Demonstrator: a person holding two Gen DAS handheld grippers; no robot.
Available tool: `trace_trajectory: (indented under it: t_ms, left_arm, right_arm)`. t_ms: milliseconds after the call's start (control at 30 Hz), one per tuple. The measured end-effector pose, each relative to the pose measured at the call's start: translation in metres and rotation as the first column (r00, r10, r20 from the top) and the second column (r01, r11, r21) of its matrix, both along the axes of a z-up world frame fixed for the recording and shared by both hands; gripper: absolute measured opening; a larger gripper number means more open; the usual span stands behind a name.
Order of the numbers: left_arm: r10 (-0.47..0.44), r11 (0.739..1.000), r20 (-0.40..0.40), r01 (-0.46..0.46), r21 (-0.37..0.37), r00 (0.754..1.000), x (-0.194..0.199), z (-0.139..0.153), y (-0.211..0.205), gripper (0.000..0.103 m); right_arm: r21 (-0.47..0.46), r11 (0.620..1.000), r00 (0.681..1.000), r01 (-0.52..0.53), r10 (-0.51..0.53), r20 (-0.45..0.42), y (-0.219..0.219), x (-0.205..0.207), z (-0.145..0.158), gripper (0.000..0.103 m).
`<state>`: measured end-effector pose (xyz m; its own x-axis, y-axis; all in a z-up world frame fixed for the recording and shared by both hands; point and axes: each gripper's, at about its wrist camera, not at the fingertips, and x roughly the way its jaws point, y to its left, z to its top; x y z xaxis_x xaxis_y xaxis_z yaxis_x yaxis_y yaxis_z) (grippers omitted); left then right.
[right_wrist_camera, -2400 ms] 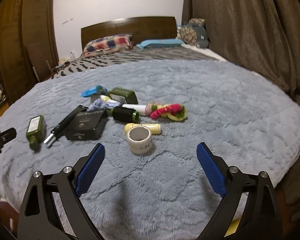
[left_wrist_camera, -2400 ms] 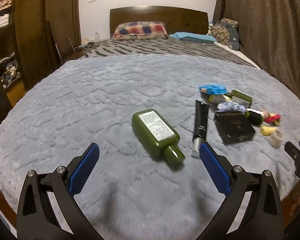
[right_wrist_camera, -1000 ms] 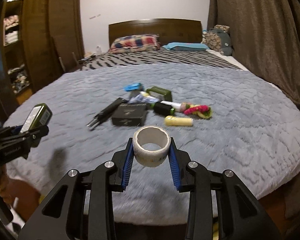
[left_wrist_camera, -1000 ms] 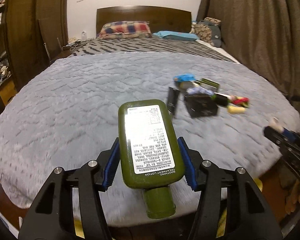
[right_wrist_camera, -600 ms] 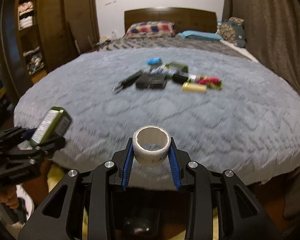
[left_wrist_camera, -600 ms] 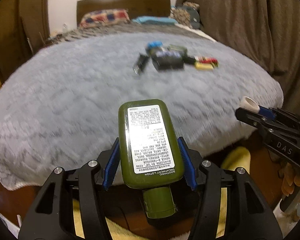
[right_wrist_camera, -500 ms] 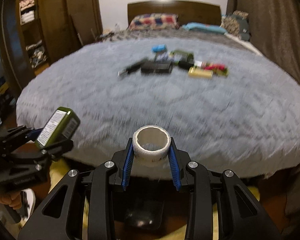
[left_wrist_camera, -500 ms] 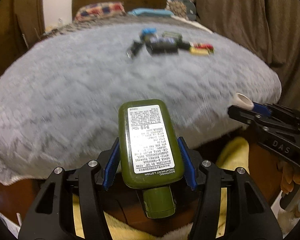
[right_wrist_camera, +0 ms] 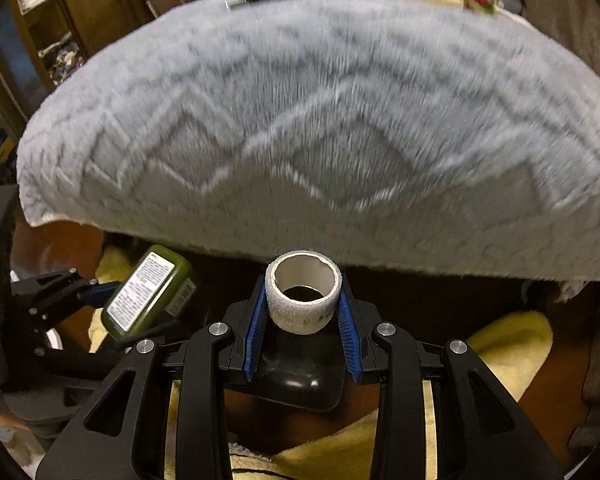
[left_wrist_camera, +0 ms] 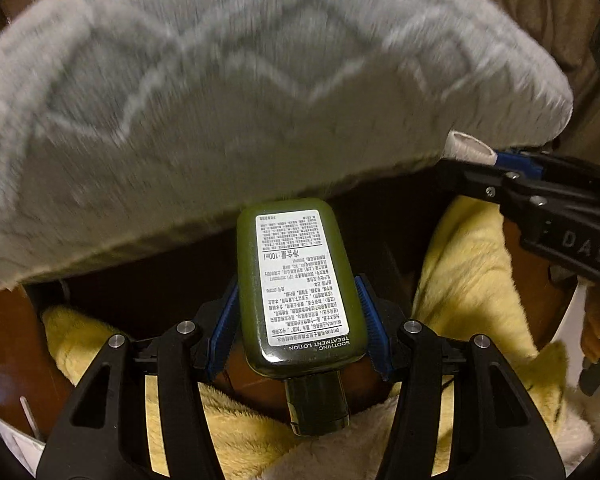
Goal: Collect trash
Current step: 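Lower both held items into the black bin below the bed and open both grippers, then grasp the black tube with the left gripper while the right grasps the yellow cylinder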
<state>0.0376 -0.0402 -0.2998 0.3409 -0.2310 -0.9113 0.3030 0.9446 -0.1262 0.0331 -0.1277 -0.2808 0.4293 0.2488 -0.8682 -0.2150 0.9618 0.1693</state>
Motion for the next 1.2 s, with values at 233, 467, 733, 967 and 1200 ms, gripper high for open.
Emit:
trace_trajectory:
  t_ms: [233, 467, 733, 967, 1200]
  left_arm:
    - [0.001, 1.0, -0.082, -0.002, -0.004, 0.997, 0.004, -0.027, -0.001, 0.053]
    - [0.022, 1.0, -0.051, -0.022, 0.0, 0.998, 0.008, -0.021, 0.004, 0.068]
    - [0.08, 0.997, 0.084, -0.081, 0.004, 0.993, 0.005, 0.032, 0.022, 0.081]
    - [0.138, 0.99, 0.25, -0.139, -0.017, 0.958, 0.02, 0.098, 0.042, 0.084]
    - [0.139, 0.989, 0.365, -0.149, 0.0, 0.92, 0.069, 0.147, 0.037, 0.084]
  right_arm:
    - [0.042, 0.999, 0.996, -0.004, 0.007, -0.093, 0.003, 0.005, -0.028, 0.036]
    - [0.044, 0.999, 0.998, 0.014, -0.011, -0.069, -0.001, 0.008, -0.017, 0.053]
    - [0.044, 0.994, 0.988, 0.101, -0.106, 0.108, -0.039, 0.01, 0.048, 0.069]
    - [0.021, 0.983, 0.94, 0.181, -0.179, 0.29, -0.069, 0.019, 0.109, 0.078]
    - [0.009, 0.968, 0.913, 0.252, -0.241, 0.33, -0.084, 0.057, 0.118, 0.078]
